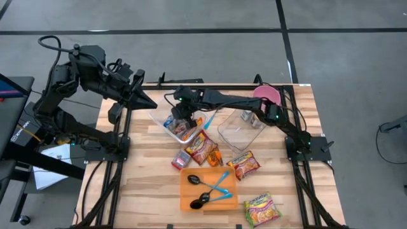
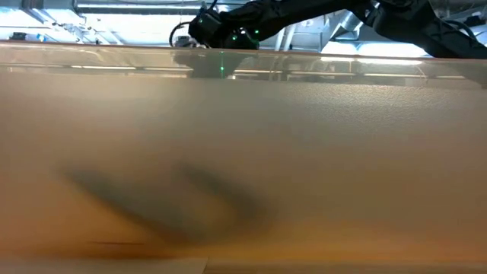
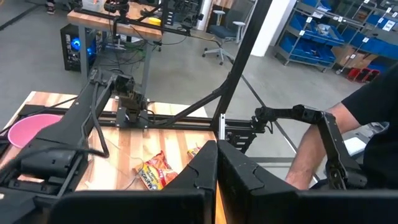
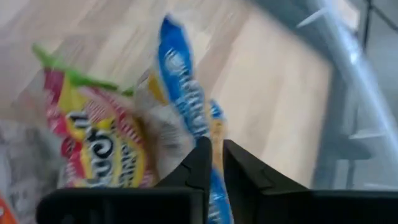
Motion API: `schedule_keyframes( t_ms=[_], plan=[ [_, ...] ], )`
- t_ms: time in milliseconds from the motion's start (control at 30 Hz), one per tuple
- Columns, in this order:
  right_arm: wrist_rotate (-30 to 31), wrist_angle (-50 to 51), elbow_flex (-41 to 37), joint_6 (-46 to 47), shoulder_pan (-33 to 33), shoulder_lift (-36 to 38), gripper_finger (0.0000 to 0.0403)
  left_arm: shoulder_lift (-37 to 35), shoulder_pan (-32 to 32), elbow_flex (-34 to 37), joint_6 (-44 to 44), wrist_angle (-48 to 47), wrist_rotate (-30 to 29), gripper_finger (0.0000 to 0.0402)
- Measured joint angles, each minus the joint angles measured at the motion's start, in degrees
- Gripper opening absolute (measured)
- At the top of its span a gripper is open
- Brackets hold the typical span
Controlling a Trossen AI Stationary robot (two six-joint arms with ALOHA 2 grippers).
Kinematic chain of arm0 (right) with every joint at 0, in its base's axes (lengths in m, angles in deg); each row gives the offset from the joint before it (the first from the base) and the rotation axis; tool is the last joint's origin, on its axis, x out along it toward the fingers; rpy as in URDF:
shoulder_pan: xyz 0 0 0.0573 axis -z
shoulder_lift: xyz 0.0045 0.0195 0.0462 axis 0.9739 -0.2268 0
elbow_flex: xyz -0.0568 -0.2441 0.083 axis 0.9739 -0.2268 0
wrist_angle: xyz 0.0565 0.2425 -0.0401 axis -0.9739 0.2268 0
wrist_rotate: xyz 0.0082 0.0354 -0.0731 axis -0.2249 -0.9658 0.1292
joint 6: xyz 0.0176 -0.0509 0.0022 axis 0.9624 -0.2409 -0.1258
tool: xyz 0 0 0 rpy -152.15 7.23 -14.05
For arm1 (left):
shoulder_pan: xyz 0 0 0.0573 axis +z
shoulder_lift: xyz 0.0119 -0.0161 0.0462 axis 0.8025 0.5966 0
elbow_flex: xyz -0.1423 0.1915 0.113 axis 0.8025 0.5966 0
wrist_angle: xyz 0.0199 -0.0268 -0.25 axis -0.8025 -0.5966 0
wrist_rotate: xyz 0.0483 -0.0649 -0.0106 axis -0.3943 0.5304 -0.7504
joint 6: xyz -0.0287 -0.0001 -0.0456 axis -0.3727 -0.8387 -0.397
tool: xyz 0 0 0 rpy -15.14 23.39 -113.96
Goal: Pick & Place Food Item
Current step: Put the blue noodle pack into the transparent container, then put the red seasoning can into the transparent bin
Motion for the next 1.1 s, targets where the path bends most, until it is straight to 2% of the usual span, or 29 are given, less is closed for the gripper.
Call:
schedule_keyframes(
  t_ms=[300,500,700,800,967,1100],
  plan=[
    [1.2,1.8,7.0,1.6,0.2,0.0,0.0109,0.0,0.0,0.0,0.1,0.0,0.8,0.0001],
    [-0.4,6.8,5.9,8.8,-0.1,6.9,0.0134,0.0,0.0,0.0,2.6,0.0,0.8,0.0001],
    [-6.8,16.7,5.8,21.6,-2.3,16.0,0.013,0.0,0.0,0.0,4.0,0.0,0.0,0.0002],
    [-7.8,20.7,5.9,26.8,-4.7,21.9,0.0121,0.3,0.0,0.0,6.2,0.0,-0.3,0.0002],
    [-5.3,26.2,5.9,33.5,-10.1,30.8,0.0106,0.9,0.0,0.0,7.8,0.9,-0.8,0.0001],
    [0.6,30.3,5.9,38.1,-14.9,36.8,0.0096,2.1,0.0,0.0,7.9,1.5,-1.9,0.0001]
  ],
)
